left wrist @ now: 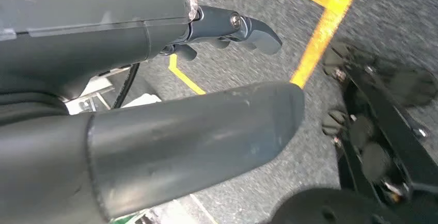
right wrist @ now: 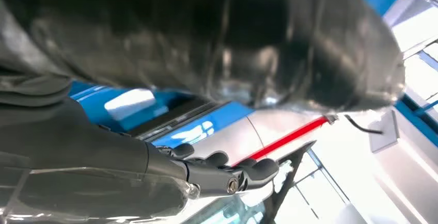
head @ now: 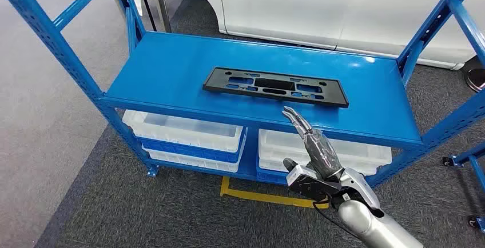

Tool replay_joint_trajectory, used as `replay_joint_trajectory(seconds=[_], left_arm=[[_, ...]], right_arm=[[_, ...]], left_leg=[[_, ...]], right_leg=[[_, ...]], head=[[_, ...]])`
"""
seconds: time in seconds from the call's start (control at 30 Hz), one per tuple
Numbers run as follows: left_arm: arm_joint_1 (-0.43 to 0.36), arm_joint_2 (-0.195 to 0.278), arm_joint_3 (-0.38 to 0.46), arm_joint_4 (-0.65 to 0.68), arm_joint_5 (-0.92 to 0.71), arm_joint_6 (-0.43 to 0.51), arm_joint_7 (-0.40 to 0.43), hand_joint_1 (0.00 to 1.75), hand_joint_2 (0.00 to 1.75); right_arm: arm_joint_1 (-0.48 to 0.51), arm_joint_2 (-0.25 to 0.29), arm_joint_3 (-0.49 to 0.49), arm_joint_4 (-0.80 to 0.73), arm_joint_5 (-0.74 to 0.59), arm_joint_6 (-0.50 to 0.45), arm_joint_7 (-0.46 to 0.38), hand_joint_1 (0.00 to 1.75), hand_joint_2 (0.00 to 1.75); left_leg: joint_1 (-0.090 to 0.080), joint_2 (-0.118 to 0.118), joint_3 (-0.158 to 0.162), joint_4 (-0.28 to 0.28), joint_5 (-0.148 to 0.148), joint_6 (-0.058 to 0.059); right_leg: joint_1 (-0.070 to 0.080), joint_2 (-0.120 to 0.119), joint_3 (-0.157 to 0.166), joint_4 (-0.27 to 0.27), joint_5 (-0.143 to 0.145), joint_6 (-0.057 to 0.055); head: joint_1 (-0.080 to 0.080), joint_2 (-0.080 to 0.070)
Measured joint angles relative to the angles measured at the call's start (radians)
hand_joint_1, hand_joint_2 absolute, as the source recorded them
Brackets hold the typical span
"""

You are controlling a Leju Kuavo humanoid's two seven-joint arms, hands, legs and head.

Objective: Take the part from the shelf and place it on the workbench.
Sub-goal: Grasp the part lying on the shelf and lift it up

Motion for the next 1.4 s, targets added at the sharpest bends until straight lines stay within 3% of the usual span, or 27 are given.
replay_joint_trajectory(seconds=[0.07, 0.17, 0.2, 0.27, 0.33, 0.37, 0.4, 0.47, 0.5, 0.57, 0.67, 0.73, 0.8, 0.83, 0.87, 0.93, 1.0, 1.07, 1.13, 1.2, 1.23, 1.3, 1.33, 1.37, 1.4], left_arm=[[0.001, 0.0, 0.0, 0.0, 0.001, -0.001, 0.0, 0.0, 0.0], [0.001, 0.001, 0.0, 0.0, 0.002, -0.006, -0.002, 0.0, 0.0], [0.001, 0.002, 0.0, 0.0, 0.002, -0.007, -0.002, 0.0, 0.0], [0.001, 0.002, -0.001, 0.0, 0.002, -0.008, -0.003, 0.0, 0.0], [0.002, 0.002, -0.001, 0.0, 0.002, -0.007, -0.003, 0.0, 0.0], [0.002, 0.002, -0.001, 0.0, 0.003, -0.007, -0.003, 0.0, 0.0], [0.003, 0.002, -0.001, 0.0, 0.004, -0.006, -0.002, 0.0, 0.0], [0.003, 0.001, -0.001, 0.0, 0.006, -0.003, -0.002, 0.0, 0.0], [0.003, 0.001, -0.001, 0.0, 0.008, -0.002, -0.002, 0.0, 0.0], [0.002, 0.001, -0.001, 0.0, 0.011, 0.002, -0.003, 0.0, 0.0], [0.004, -0.001, -0.002, 0.0, 0.015, 0.005, -0.003, 0.0, 0.0], [0.004, -0.003, -0.004, 0.0, 0.02, 0.006, -0.003, 0.0, 0.0], [0.002, -0.003, -0.007, 0.0, 0.025, 0.006, -0.003, 0.0, 0.0], [0.002, -0.003, -0.008, 0.0, 0.027, 0.006, -0.003, 0.0, 0.0], [0.002, -0.003, -0.009, 0.0, 0.028, 0.006, -0.003, 0.0, 0.0], [0.003, -0.003, -0.013, 0.0, 0.031, 0.005, -0.004, 0.0, 0.0], [0.003, -0.004, -0.02, 0.0, 0.032, 0.003, -0.007, 0.0, 0.0], [0.003, -0.006, -0.024, 0.0, 0.034, 0.0, -0.009, 0.0, 0.0], [0.003, -0.005, -0.026, 0.0, 0.033, -0.005, -0.011, 0.0, 0.0], [0.004, 0.001, -0.032, 0.0, 0.026, -0.02, -0.012, 0.0, 0.0], [0.004, 0.012, -0.039, 0.0, 0.016, -0.035, -0.012, 0.0, 0.0], [0.004, 0.048, -0.065, 0.0, -0.023, -0.086, -0.014, 0.0, 0.0], [0.003, 0.077, -0.081, 0.0, -0.046, -0.119, -0.017, 0.0, 0.0], [0.003, 0.107, -0.098, 0.0, -0.067, -0.152, -0.021, 0.0, 0.0], [0.003, 0.14, -0.113, 0.0, -0.083, -0.181, -0.025, 0.0, 0.0]], right_arm=[[0.001, -0.001, 0.0, -0.001, 0.0, 0.0, 0.0, 0.0, 0.0], [0.001, -0.002, -0.002, -0.007, 0.0, -0.001, 0.0, 0.0, 0.0], [0.001, -0.003, -0.002, -0.009, 0.0, -0.001, -0.001, 0.0, 0.0], [0.002, -0.003, -0.002, -0.01, 0.0, -0.001, -0.001, 0.0, 0.0], [0.003, -0.003, -0.002, -0.01, 0.0, -0.001, 0.0, 0.0, 0.0], [0.003, -0.003, -0.002, -0.01, 0.0, -0.001, 0.0, 0.0, 0.0], [0.003, -0.003, -0.002, -0.01, 0.0, -0.001, 0.0, 0.0, 0.0], [0.003, -0.003, -0.002, -0.011, 0.001, -0.001, 0.0, 0.0, 0.0], [0.002, -0.003, -0.002, -0.012, 0.001, -0.001, 0.0, 0.0, 0.0], [0.002, -0.003, -0.002, -0.012, 0.002, -0.001, 0.002, 0.0, 0.0], [0.0, -0.002, -0.004, -0.014, 0.0, -0.001, 0.006, 0.0, 0.0], [-0.001, -0.002, -0.005, -0.015, -0.001, 0.0, 0.009, 0.0, 0.87], [0.001, -0.002, -0.006, -0.014, -0.001, 0.003, 0.011, 0.0, 1.75], [0.004, -0.002, -0.006, -0.013, -0.001, 0.005, 0.012, 0.0, 1.75], [0.006, -0.002, -0.006, -0.013, -0.001, 0.006, 0.013, 0.0, 1.75], [0.007, -0.002, -0.006, -0.013, 0.0, 0.008, 0.015, 0.0, 1.75], [0.007, -0.002, -0.009, -0.013, 0.0, 0.008, 0.017, 0.0, 1.75], [0.008, -0.003, -0.012, -0.013, 0.002, 0.009, 0.018, 0.0, 0.87], [0.007, -0.003, -0.017, -0.014, 0.002, 0.01, 0.019, 0.0, 0.0], [0.002, 0.0, -0.02, -0.014, 0.003, 0.017, 0.018, 0.0, 0.0], [-0.004, 0.006, -0.02, -0.012, 0.003, 0.026, 0.016, 0.0, 0.0], [-0.025, 0.028, -0.017, 0.002, 0.008, 0.053, 0.011, 0.0, 0.0], [-0.039, 0.045, -0.011, 0.014, 0.011, 0.067, 0.008, 0.0, 0.0], [-0.053, 0.063, -0.002, 0.028, 0.014, 0.078, 0.007, 0.0, 0.0], [-0.066, 0.082, 0.009, 0.04, 0.015, 0.085, 0.006, 0.0, 0.0]], left_leg=[[0.001, 0.001, -0.001, -0.004, -0.001, -0.003], [0.004, 0.008, -0.005, 0.018, -0.022, -0.019], [0.005, 0.012, -0.024, 0.059, -0.041, -0.025], [0.008, 0.019, -0.105, 0.195, -0.086, -0.034], [0.01, 0.02, -0.184, 0.295, -0.091, -0.038], [0.01, 0.021, -0.2, 0.291, -0.061, -0.037], [0.01, 0.021, -0.196, 0.249, -0.014, -0.035], [0.007, 0.024, -0.162, 0.126, 0.078, -0.026], [0.005, 0.025, -0.145, 0.081, 0.096, -0.021], [0.0, 0.024, -0.131, 0.05, 0.09, -0.012], [0.005, 0.02, -0.118, 0.025, 0.087, 0.002], [0.008, 0.02, -0.103, 0.012, 0.085, 0.014], [0.007, 0.02, -0.092, 0.009, 0.076, 0.023], [0.006, 0.019, -0.086, 0.01, 0.07, 0.024], [0.006, 0.017, -0.078, 0.01, 0.064, 0.024], [0.005, 0.014, -0.055, 0.012, 0.047, 0.02], [0.003, 0.011, -0.039, 0.014, 0.03, 0.011], [0.003, 0.01, -0.037, 0.015, 0.021, 0.002], [0.003, 0.012, -0.034, 0.013, 0.014, -0.008], [0.003, 0.016, -0.043, 0.045, -0.009, -0.018], [0.004, 0.018, -0.064, 0.089, -0.03, -0.023], [0.009, 0.02, -0.142, 0.221, -0.074, -0.033], [0.011, 0.021, -0.181, 0.272, -0.079, -0.037], [0.013, 0.021, -0.205, 0.292, -0.064, -0.041], [0.013, 0.021, -0.21, 0.271, -0.027, -0.043]], right_leg=[[0.002, 0.0, -0.001, -0.001, -0.006, -0.004], [-0.003, -0.002, 0.012, -0.015, -0.017, -0.019], [-0.005, -0.004, 0.021, -0.021, -0.02, -0.025], [-0.005, -0.009, 0.036, -0.025, -0.029, -0.033], [-0.005, -0.012, 0.049, -0.025, -0.041, -0.034], [-0.005, -0.012, 0.058, -0.025, -0.048, -0.033], [-0.005, -0.012, 0.07, -0.025, -0.056, -0.032], [-0.003, -0.012, 0.091, -0.026, -0.072, -0.026], [-0.002, -0.012, 0.096, -0.026, -0.078, -0.022], [0.002, -0.012, 0.098, -0.03, -0.082, -0.012], [0.001, -0.014, 0.097, -0.024, -0.094, 0.002], [-0.001, -0.011, 0.054, 0.06, -0.134, 0.006], [0.0, -0.008, -0.029, 0.192, -0.174, 0.009], [0.0, -0.007, -0.062, 0.234, -0.173, 0.011], [-0.001, -0.007, -0.08, 0.241, -0.152, 0.011], [0.0, -0.007, -0.059, 0.147, -0.06, 0.007], [0.005, -0.005, -0.016, 0.038, -0.002, -0.003], [0.012, -0.003, 0.003, 0.003, -0.009, -0.011], [0.009, -0.003, 0.01, -0.011, -0.017, -0.018], [0.0, -0.005, 0.025, -0.024, -0.021, -0.026], [-0.003, -0.007, 0.033, -0.029, -0.023, -0.031], [-0.003, -0.01, 0.044, -0.031, -0.031, -0.037], [-0.003, -0.01, 0.049, -0.03, -0.037, -0.038], [-0.003, -0.01, 0.056, -0.03, -0.042, -0.038], [-0.003, -0.01, 0.065, -0.03, -0.049, -0.037]], head=[[0.0, 0.0], [-0.001, 0.0], [-0.001, 0.0], [-0.002, 0.0], [-0.002, 0.0], [-0.002, 0.0], [-0.002, 0.0], [-0.002, 0.0], [-0.002, 0.0], [-0.002, 0.0], [-0.002, 0.0], [-0.002, 0.0], [-0.002, 0.0], [-0.002, 0.0], [-0.002, 0.0], [-0.001, 0.0], [-0.001, 0.0], [-0.001, 0.0], [-0.001, 0.0], [-0.002, 0.0], [-0.002, 0.0], [-0.002, 0.0], [-0.002, 0.0], [-0.002, 0.0], [-0.003, 0.0]])
